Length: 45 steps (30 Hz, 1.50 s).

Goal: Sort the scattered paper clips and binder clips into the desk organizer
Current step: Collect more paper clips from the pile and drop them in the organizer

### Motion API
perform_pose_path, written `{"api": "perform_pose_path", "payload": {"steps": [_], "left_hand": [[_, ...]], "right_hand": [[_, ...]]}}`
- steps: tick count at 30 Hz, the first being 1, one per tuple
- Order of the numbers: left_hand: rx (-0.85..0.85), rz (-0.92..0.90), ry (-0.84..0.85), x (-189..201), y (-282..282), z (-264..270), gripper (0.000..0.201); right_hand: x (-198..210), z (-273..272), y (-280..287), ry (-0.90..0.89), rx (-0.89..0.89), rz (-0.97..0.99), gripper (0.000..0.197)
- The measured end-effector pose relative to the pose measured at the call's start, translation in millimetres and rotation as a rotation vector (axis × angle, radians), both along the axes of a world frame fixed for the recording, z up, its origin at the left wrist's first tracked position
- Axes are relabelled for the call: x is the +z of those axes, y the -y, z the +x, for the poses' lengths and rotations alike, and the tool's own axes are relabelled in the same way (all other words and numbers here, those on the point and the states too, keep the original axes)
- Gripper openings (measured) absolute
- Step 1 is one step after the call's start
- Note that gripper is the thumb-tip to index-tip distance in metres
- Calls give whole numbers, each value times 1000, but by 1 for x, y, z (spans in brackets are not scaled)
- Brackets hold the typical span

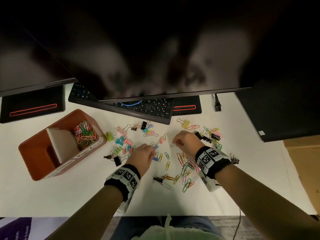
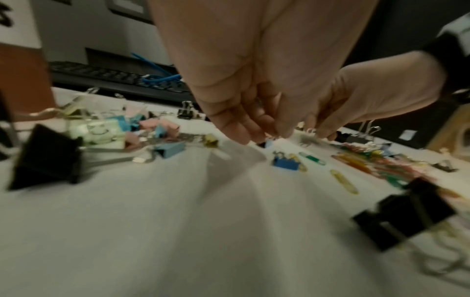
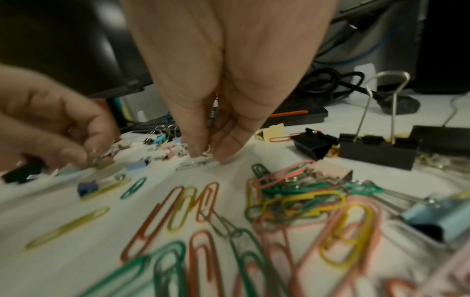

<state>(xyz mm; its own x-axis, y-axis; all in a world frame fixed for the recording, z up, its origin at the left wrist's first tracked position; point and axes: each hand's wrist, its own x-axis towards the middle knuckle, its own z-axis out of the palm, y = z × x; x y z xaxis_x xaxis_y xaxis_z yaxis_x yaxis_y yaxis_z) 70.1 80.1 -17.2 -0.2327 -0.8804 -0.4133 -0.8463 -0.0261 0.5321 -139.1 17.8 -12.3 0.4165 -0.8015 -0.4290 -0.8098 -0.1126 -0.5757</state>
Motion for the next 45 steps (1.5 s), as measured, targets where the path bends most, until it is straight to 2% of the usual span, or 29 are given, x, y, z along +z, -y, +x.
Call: {"api": "perform_pose_path", "payload": {"steps": [4, 12, 16, 21, 27, 29, 32, 35, 40, 45], "left_hand": [[-91, -7, -36, 4, -5, -19, 9], [-114, -70, 212, -2, 2, -35, 16], [-101, -108, 266, -1, 8, -34, 12], [-76, -62, 252, -3, 12, -33, 17], [-173, -73, 256, -4, 10, -29, 17], [-175, -81, 234, -4, 10, -24, 16], [-192, -73, 195, -3, 7, -16, 15], [-191, -56, 143, -1, 4, -11, 14], [-231, 33, 110, 4, 2, -22, 27], [-243, 99, 223, 1, 2, -44, 25]], "right_hand": [[-7, 3, -9, -13, 131, -22, 18], [-10, 5, -7, -100, 184, -53, 24], [-11, 7, -7, -91, 129, -10, 27], [-8, 1, -4, 0, 33, 40, 25], [-8, 13, 5, 57, 173, -12, 32], [-11, 21, 8, 37, 207, -3, 33], [-16, 25, 10, -44, 247, -15, 22], [-16, 23, 12, -87, 215, 5, 16], [-16, 12, 12, -85, 219, 20, 16], [-3, -12, 3, -27, 155, 27, 15]]}}
